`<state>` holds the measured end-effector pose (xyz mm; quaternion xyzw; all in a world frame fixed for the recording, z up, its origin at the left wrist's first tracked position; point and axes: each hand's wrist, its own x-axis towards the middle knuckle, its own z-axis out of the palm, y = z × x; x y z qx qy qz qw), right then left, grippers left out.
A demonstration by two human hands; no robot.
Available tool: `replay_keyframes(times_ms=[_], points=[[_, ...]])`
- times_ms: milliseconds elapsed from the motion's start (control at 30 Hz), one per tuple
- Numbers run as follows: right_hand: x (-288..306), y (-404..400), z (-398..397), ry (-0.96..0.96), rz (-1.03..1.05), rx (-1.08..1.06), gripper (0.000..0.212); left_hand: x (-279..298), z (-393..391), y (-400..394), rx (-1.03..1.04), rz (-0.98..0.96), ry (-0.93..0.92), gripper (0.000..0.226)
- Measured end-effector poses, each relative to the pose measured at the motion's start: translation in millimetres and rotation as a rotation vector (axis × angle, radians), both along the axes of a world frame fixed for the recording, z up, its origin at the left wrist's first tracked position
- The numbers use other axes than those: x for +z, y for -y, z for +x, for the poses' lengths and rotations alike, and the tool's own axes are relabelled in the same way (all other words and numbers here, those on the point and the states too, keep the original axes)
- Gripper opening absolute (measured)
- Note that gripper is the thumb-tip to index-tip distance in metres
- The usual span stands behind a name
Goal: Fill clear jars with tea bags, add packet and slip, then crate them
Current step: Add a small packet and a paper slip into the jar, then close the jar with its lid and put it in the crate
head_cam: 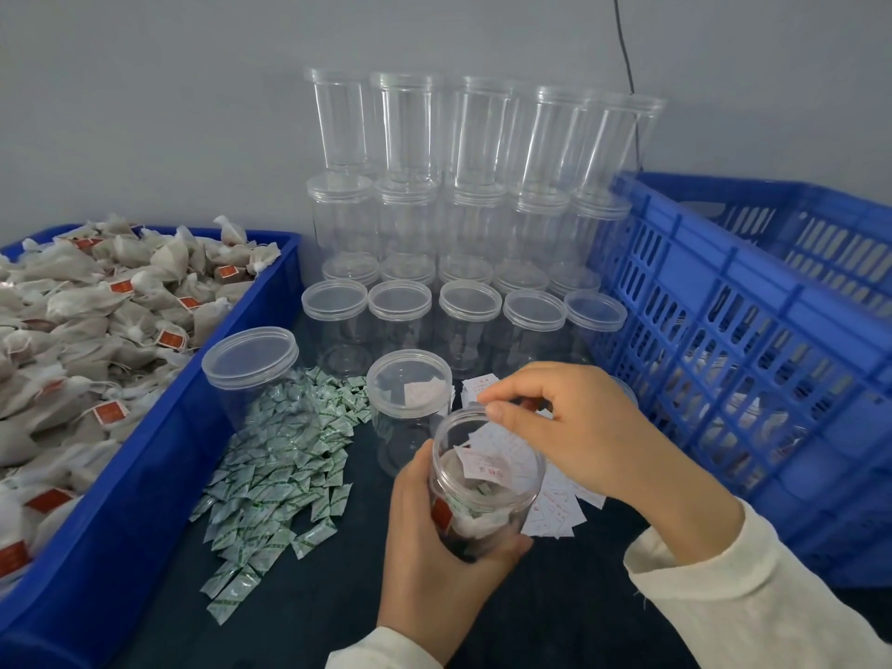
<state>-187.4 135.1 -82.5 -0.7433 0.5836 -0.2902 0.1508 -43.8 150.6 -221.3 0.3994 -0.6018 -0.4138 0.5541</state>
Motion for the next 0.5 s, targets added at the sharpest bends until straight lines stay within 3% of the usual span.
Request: replay_keyframes(times_ms=[100,267,367,500], points=[[10.4,-1.9,-1.7,-0.044,0.031,0.02,0.032,3.9,-2.2,-0.8,-0.019,-0.006,-0.004,0.1],[21.4,-10.1,1.6,-0.447,0.347,0.169,0.102,5.2,-3.4,-1.8,-0.055,0.004,-0.013,0.102],[26.5,-12.7,8.5,-0.614,0.328,0.171,0.106,5.0,-5.5,-1.0,-0.051,-0.022,0.041,0.105],[37.2,-14.1,11.1,-0.696,0.301,0.144,0.096,13.6,-13.0,1.2,-0.068,-0.063,0.06,0.107]])
